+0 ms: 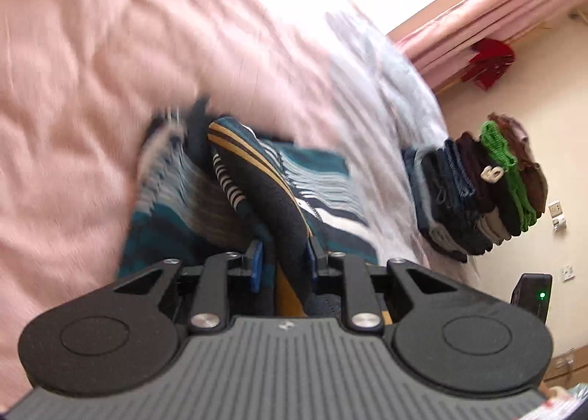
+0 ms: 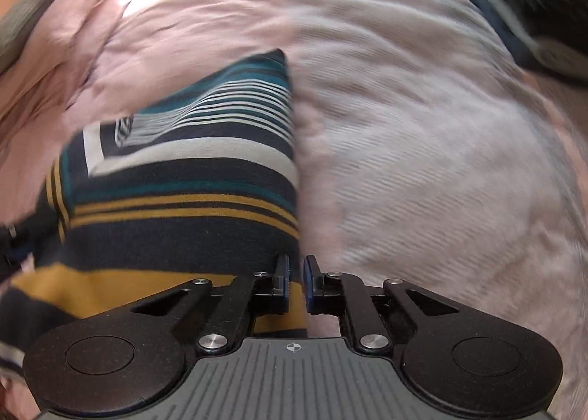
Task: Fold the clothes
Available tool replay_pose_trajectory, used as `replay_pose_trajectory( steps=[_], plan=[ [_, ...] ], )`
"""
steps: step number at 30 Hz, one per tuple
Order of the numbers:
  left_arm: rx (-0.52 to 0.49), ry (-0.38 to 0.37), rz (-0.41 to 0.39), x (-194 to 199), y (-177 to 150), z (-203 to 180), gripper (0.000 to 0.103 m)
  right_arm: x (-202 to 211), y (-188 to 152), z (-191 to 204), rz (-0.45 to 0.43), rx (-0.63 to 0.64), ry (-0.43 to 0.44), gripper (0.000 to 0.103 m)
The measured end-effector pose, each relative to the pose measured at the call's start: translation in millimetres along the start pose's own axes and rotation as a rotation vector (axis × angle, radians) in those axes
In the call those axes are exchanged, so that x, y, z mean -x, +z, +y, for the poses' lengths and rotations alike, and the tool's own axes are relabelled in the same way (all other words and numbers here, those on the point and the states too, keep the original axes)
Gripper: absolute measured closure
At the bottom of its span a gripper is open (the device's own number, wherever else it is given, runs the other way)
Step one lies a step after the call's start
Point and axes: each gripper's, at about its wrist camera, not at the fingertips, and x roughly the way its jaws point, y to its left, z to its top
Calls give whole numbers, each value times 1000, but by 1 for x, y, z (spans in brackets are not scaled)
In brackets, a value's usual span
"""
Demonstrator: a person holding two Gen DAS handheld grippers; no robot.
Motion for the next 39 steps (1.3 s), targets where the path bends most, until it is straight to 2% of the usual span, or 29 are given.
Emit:
replay_pose_trajectory(
  steps=[2,3,7,10,12,14,15,16,19,24,26,27,28,29,30,32,34,36,39],
  plan=[
    [-45,34,-46,16,3,4,84,2,-4,15,-8,39,22,96],
    [-63,58,-45,17,3,10,84,-2,-7,22,-11,59,14,96],
    [-35,161,69,-13,-9,52,83,-22,-13,38,-14,129,-30,96],
    [35,134,54,-9,-15,79,80,-23,-10,36,-14,171,-18,96],
    [72,132,52,-6,-14,82,76,-19,-8,30,-18,188,3,93],
    [71,146,49,5,-11,77,74,-10,-11,21,-35,169,31,78],
    [75,153,46,12,-9,75,74,-4,-13,17,-42,157,46,62],
    [81,149,43,22,-9,73,73,2,-16,13,-46,150,65,53],
    [129,100,60,51,-11,67,69,19,-32,8,-51,165,98,53],
    [239,-65,102,77,-29,51,63,24,-61,9,-3,213,98,53],
    [227,-68,122,71,-37,45,60,21,-70,9,0,219,83,53],
    [207,-46,137,64,-40,43,61,20,-72,7,1,215,84,53],
    [191,-33,152,57,-43,42,73,20,-73,7,2,213,84,53],
    [167,-40,152,53,-47,41,89,20,-73,6,-1,210,80,53],
    [139,-31,129,53,-50,41,98,21,-74,5,-8,209,76,53],
    [116,-13,59,62,-62,48,98,23,-75,1,-10,210,69,53],
    [204,57,73,59,-83,72,97,20,-77,-3,11,209,50,53],
    [246,124,79,50,-104,89,95,18,-80,-6,25,206,40,53],
    [260,161,30,45,-109,83,93,22,-82,-12,21,196,41,53]
  ],
)
